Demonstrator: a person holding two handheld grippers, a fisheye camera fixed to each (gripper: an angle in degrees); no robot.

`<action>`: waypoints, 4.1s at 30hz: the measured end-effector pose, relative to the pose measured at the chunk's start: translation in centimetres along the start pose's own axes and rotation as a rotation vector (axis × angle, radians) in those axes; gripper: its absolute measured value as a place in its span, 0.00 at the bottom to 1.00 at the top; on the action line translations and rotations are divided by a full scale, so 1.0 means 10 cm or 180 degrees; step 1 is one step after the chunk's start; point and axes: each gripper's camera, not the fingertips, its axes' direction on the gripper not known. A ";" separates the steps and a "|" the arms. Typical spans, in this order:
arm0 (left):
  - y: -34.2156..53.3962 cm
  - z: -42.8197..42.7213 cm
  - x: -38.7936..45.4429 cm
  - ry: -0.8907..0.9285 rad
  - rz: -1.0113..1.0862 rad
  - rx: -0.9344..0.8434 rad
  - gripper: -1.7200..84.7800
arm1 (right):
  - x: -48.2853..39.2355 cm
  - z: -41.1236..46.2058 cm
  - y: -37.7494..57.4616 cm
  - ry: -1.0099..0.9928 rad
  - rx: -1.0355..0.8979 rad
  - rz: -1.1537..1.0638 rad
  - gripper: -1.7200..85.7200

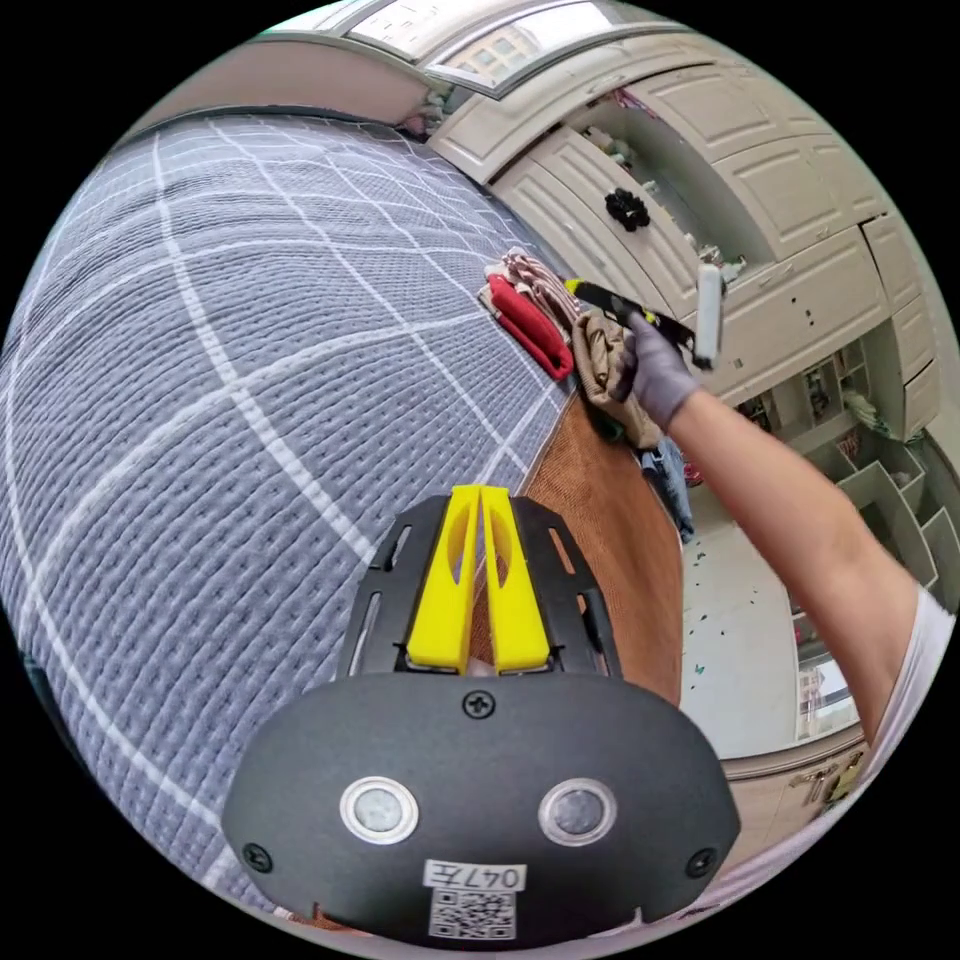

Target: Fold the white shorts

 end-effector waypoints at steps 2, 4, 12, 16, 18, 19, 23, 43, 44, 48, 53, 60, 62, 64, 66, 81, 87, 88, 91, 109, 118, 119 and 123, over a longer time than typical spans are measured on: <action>0.09 0.15 -0.10 0.0155 -0.0020 -0.0039 0.01 | 0.07 0.31 -0.28 0.0091 -0.0102 0.0033 0.10; 0.23 0.32 -0.22 0.0460 -0.0037 -0.0061 0.01 | 0.09 0.59 -0.56 0.0139 -0.0139 -0.0028 0.07; 0.85 0.47 -0.63 0.0408 -0.0233 -0.0111 0.01 | 0.29 0.56 -0.62 0.0182 -0.0555 0.0192 0.02; 1.21 0.18 -0.64 0.0084 -0.0245 0.0206 0.01 | 0.41 -0.41 -0.16 -0.0297 -0.0382 -0.0144 0.02; 1.38 0.03 -0.66 -0.0115 -0.0321 0.0379 0.01 | 0.38 -0.96 0.17 -0.0818 -0.0329 -0.0330 0.02; 1.50 -0.07 -0.67 -0.0244 -0.0380 0.0495 0.01 | 0.32 -1.33 0.43 -0.1159 -0.0357 -0.0431 0.02; 1.81 -0.33 -0.63 -0.0567 -0.0461 0.0671 0.01 | -0.01 -2.13 1.46 -0.1638 -0.0981 -0.0512 0.05; 3.01 0.27 0.74 -0.0138 0.0935 -0.0677 0.01 | -1.07 -4.04 3.03 -0.0907 -0.0279 -0.0042 0.08; 3.00 0.32 0.74 -0.0107 0.0957 -0.0732 0.01 | -1.10 -3.98 2.89 -0.0884 -0.0274 -0.0106 0.08; 2.96 0.61 0.54 -0.0042 0.0923 -0.0930 0.01 | -1.21 -3.26 1.81 -0.0579 -0.0122 -0.0454 0.08; 3.02 1.08 0.08 0.0304 0.0631 -0.1284 0.01 | -0.93 -1.92 0.35 -0.0220 -0.0105 -0.0412 0.08; 2.85 1.39 0.10 0.0145 0.0781 -0.1116 0.01 | -0.75 0.31 -1.30 0.0251 -0.0901 -0.0571 0.09; 2.85 1.43 0.17 0.0129 0.0906 -0.1056 0.01 | -0.86 0.67 -1.41 0.0590 -0.1050 -0.0716 0.09; 2.79 1.44 0.11 0.0291 0.0805 -0.1033 0.01 | -1.04 0.97 -1.45 0.0793 -0.1133 -0.0895 0.07; 2.74 1.43 -0.05 0.0540 0.0571 -0.1028 0.01 | -1.16 0.95 -1.47 0.0798 -0.0982 -0.0924 0.04; 2.44 -0.60 -0.21 -0.0508 -0.0504 0.0326 0.01 | -2.73 -1.97 1.05 -0.0494 -0.0725 -0.1468 0.03; 2.44 -0.07 0.09 0.0323 -0.0400 -0.0825 0.04 | -3.75 -2.56 2.23 -0.0101 -0.1038 -0.1386 0.03; 2.45 -0.09 0.26 0.0402 -0.0301 -0.0842 0.06 | -3.89 -2.64 2.35 0.0012 -0.1064 -0.1348 0.03; 2.44 0.03 0.72 0.0569 0.0096 -0.1299 0.03 | -4.05 -2.78 2.57 0.0060 -0.1033 -0.1126 0.03; 2.64 -1.43 3.50 -0.0353 0.1521 -0.1798 0.01 | -3.60 -2.88 4.41 -0.1388 -0.0703 -0.0130 0.07; 2.46 -0.64 4.52 -0.1570 0.2231 -0.2645 0.01 | -2.37 -1.96 5.62 -0.1571 -0.0794 0.1695 0.12; 2.46 -0.58 4.56 -0.1620 0.2261 -0.2714 0.01 | -2.35 -1.84 5.68 -0.1629 -0.0836 0.1776 0.12; 2.62 -0.19 4.94 -0.2153 0.2893 -0.3022 0.01 | -2.28 -1.10 5.98 -0.2355 -0.0917 0.2301 0.04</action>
